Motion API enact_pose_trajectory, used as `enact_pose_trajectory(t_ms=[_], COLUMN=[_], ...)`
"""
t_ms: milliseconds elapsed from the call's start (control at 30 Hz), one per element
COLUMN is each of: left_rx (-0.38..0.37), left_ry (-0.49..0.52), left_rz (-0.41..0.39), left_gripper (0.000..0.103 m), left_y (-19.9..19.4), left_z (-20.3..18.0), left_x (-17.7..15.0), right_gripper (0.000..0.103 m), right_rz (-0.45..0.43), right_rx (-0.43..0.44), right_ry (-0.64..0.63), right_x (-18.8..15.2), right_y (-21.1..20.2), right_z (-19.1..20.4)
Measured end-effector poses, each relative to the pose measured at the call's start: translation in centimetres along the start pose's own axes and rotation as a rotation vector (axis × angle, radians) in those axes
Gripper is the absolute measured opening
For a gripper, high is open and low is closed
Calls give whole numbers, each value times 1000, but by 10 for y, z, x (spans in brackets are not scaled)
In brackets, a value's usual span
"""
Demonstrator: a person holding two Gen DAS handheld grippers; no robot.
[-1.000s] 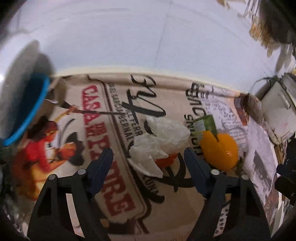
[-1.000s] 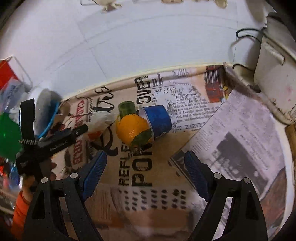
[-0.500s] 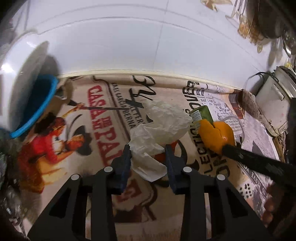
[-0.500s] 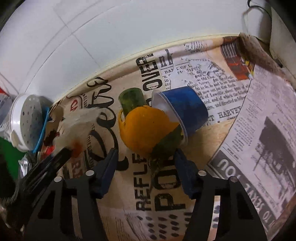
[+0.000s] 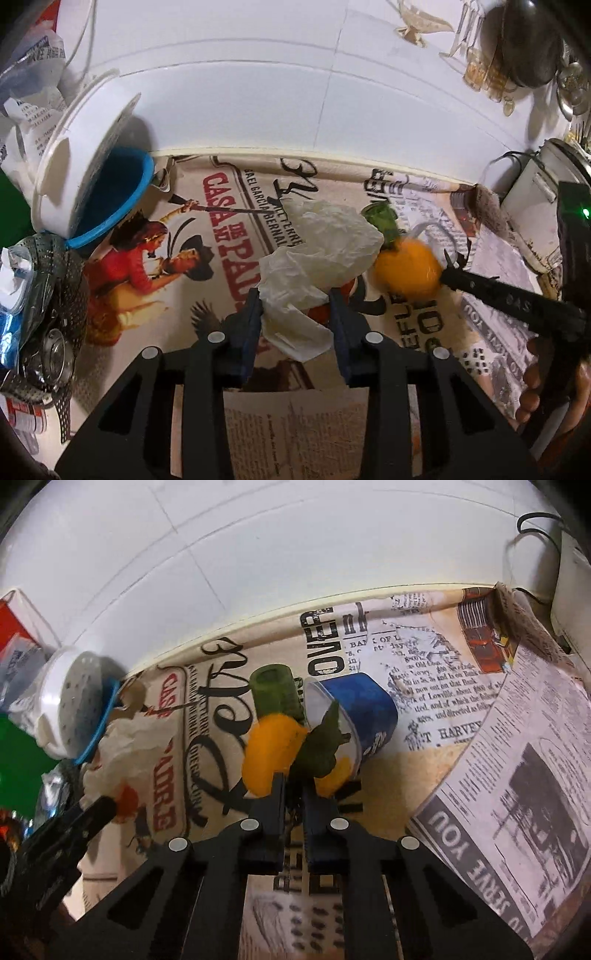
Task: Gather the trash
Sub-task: 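Grasp the white plastic bag with the left tool while the right tool grasps the orange peel, then lift the plastic bag and orange peel off the counter down over the bucket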
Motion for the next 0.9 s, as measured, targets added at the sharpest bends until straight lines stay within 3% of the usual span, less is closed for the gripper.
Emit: enact_pose_trajectory(t_ms=[200,400,467,500,533,667,767,900], left_rx=[-21,-17,-15,-13,-10,16,23,42], left_ry=[10,53,60,66,73,107,116,122], left_rz=[-18,-11,-5,-4,-7,-23,-25,-23], left_gripper=[35,35,35,35,35,35,35,35], left_y=[-25,-38,-39,-41,-43,-51,-57,-60], left_z=[-23,-43,-45,-46,-47,-48,-47,-45], left_x=[0,-7,-9,-10,-10,-14,-17,-23], right_gripper=[7,11,27,43,51,55,67,68], right_rz=[41,164,184,191,192,190,204,229], right_rx=[3,-61,-76,-76,-71,-64,-125,-154], right_ry=[-92,-144,-118,-99,-80,-51,-62,-71], right_x=[-20,-46,-50,-52,-54,-61,-69,-82], right_y=[-39,-62,-61,-60,-59,-56,-46,-35], right_z=[2,-19,-29,-33,-35,-39,-42,-51])
Point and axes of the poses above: each gripper's, at about its wrist camera, not at the fingertips, and y roughly the way its jaws point, z to its left, x to its top, the point moved 5 cm from there along y, roughly the way its jaws point, and after that the axes turned 4 degrees about x, right-handed, at the moved point
